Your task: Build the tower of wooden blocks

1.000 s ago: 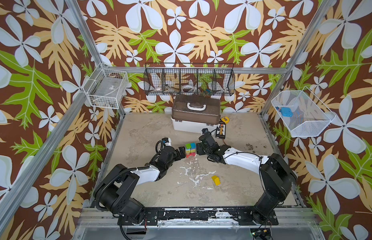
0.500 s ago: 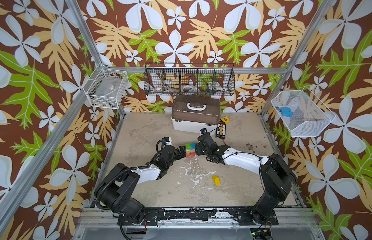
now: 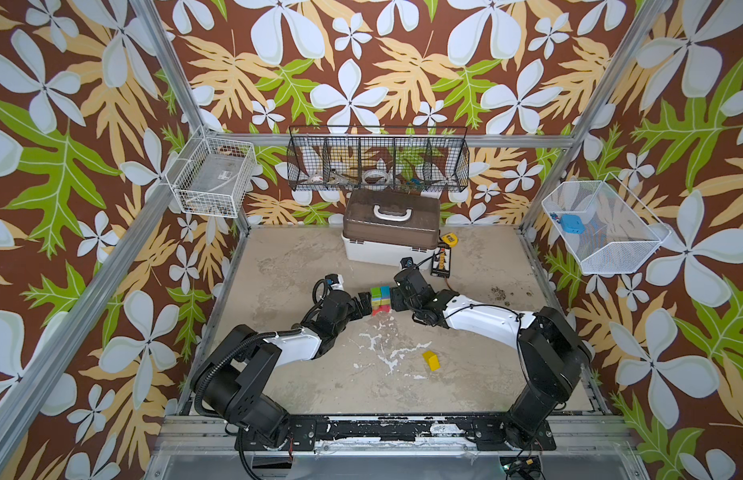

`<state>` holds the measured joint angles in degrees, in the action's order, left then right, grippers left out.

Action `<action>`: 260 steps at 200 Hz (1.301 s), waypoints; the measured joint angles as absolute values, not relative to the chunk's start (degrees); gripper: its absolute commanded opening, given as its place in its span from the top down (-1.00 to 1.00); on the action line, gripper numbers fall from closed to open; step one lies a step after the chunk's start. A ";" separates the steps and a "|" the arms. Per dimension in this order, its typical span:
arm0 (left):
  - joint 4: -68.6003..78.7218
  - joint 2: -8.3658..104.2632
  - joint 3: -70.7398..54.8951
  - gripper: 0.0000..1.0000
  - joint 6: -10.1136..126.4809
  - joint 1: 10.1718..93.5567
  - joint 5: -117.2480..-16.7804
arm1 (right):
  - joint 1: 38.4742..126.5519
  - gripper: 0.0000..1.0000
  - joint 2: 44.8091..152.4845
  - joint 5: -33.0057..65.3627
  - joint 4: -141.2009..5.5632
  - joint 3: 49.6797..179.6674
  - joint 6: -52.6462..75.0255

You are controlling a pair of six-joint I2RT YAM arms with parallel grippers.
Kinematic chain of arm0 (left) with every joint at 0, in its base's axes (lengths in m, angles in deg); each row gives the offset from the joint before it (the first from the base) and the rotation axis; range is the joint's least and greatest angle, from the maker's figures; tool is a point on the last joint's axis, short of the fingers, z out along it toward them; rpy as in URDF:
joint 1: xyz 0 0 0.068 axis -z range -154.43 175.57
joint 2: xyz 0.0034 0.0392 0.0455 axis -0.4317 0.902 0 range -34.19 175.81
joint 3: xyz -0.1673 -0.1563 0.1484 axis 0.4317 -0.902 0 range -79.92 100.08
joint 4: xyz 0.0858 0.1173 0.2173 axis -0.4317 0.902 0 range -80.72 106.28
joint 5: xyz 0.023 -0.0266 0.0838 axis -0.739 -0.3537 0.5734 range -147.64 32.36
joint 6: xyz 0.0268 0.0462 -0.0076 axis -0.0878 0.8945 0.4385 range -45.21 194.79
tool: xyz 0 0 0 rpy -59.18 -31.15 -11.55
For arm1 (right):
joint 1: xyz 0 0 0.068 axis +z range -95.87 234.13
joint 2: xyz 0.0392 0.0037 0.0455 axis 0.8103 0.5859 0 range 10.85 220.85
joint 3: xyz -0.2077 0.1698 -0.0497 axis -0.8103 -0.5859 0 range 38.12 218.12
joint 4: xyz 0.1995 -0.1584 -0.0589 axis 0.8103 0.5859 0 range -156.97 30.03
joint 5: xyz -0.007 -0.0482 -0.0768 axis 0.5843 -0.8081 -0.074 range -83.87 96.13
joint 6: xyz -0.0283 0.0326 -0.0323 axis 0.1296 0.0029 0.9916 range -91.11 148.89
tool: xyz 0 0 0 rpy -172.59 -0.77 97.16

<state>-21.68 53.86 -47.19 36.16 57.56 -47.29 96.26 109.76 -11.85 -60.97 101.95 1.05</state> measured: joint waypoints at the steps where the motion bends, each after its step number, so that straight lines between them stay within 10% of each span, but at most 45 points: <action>1: -21.68 53.83 -47.19 -0.99 36.16 57.56 -47.29 | 96.26 -0.38 109.72 -11.87 -60.95 101.93 1.05; 183: -16.06 18.21 -67.23 -1.00 48.62 57.56 -39.67 | 102.93 -0.59 62.33 -13.40 -60.05 63.53 -16.02; 260: -25.55 5.77 -79.61 -0.99 53.25 57.56 -35.86 | 107.78 -0.51 65.21 -9.18 -58.13 57.96 -17.37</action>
